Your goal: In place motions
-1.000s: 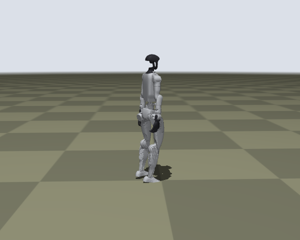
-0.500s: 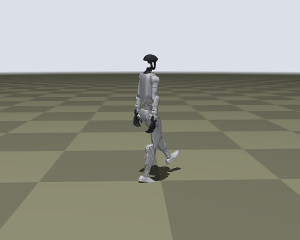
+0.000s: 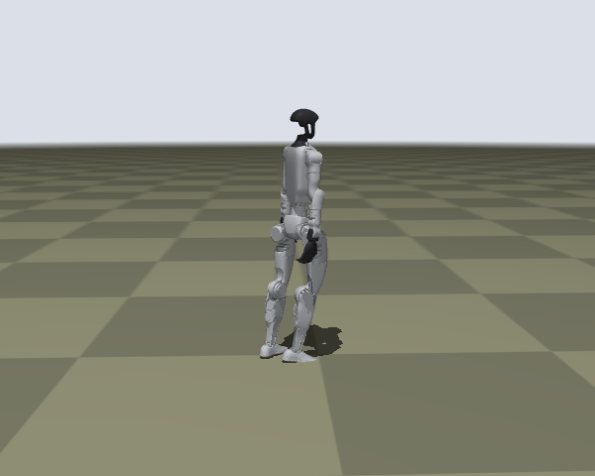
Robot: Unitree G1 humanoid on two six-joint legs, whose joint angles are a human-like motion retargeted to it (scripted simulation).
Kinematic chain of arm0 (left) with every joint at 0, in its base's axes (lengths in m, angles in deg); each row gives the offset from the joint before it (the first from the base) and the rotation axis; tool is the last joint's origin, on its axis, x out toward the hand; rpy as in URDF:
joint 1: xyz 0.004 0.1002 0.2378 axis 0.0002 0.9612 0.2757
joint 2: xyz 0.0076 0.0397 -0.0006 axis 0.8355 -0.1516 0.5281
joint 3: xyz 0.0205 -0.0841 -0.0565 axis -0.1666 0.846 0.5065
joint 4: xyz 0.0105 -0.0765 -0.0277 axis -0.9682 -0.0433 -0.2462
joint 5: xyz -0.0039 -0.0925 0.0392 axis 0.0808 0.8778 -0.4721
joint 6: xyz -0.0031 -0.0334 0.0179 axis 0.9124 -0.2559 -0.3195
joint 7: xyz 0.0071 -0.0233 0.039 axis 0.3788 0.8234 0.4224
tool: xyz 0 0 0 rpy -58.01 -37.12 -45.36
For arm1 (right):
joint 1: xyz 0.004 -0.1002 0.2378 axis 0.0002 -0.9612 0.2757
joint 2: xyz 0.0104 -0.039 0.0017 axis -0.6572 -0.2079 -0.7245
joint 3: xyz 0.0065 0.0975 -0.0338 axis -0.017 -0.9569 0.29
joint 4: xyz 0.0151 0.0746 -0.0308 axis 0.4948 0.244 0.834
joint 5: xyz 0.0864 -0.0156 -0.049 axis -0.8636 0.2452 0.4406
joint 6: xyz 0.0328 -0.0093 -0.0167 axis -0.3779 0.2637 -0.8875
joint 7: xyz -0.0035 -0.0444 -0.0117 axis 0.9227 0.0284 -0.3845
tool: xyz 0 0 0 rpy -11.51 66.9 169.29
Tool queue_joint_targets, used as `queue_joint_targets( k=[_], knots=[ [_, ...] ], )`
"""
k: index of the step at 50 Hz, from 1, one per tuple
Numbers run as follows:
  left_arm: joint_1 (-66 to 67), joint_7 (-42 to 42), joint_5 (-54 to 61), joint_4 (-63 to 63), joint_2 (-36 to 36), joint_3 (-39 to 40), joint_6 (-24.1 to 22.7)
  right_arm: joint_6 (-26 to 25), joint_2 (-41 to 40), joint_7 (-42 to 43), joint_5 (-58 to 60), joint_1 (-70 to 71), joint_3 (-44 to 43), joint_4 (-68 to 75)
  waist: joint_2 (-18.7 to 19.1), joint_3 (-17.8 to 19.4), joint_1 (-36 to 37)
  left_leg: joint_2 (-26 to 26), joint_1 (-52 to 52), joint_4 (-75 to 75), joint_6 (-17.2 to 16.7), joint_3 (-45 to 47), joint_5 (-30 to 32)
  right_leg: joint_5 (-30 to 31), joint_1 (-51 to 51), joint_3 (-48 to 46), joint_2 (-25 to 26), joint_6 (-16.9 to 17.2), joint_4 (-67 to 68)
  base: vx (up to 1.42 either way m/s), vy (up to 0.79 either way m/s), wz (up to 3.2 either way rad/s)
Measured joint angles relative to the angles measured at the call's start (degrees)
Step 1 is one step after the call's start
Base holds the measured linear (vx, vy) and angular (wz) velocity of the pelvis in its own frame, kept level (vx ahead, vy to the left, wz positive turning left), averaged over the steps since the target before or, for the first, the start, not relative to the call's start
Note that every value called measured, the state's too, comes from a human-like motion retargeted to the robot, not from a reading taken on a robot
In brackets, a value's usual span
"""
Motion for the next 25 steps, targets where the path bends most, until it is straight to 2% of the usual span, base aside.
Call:
queue_joint_targets(
  k=[3, 10, 15, 25],
  knots=[
    [-1.95, -1.06, -0.62, 1.38, 0.02, -0.96, 0.15, 0.03, -0.53, 0.15, -0.47, 0.19, -0.43, 0.02, -0.57, -0.16, -0.70, -1.54, -1.70, -0.13, 0.95, -1.88, 0.90, 0.28, -0.62, -1.64, -1.43, 0.70, -0.53, -0.04, -0.14, 0.63],
    [-2.58, -2.30, -1.54, 4.45, -0.12, -2.00, -0.65, -0.09, -0.98, -1.03, 0.98, 1.04, 1.95, -0.45, -3.40, 2.19, 2.57, -2.70, -1.20, 1.44, 1.90, -0.32, 0.53, 1.38, 0.63, -1.61, -3.18, 1.67, -0.99, 0.10, -0.16, -0.15],
    [-0.34, -2.68, -1.96, 1.47, -0.19, -0.22, -0.07, 0.72, -1.39, -1.15, 2.88, 1.34, 2.94, -2.76, -3.67, 2.06, 1.46, -3.34, -0.24, 0.32, 2.83, -0.43, 0.43, 1.79, 0.88, -2.12, -3.80, 2.37, -1.05, 0.26, -0.13, -0.04],
    [4.31, -3.35, -3.88, -3.06, 1.23, 3.23, 1.65, 0.96, -0.96, -1.45, 0.17, 1.24, 2.47, -2.76, -4.46, 1.29, 4.16, -4.44, 1.39, -1.49, 4.38, 1.71, -1.27, 1.42, 0.38, 0.12, -5.06, 3.97, 0.35, 0.29, -0.15, -0.22]
  ],
)
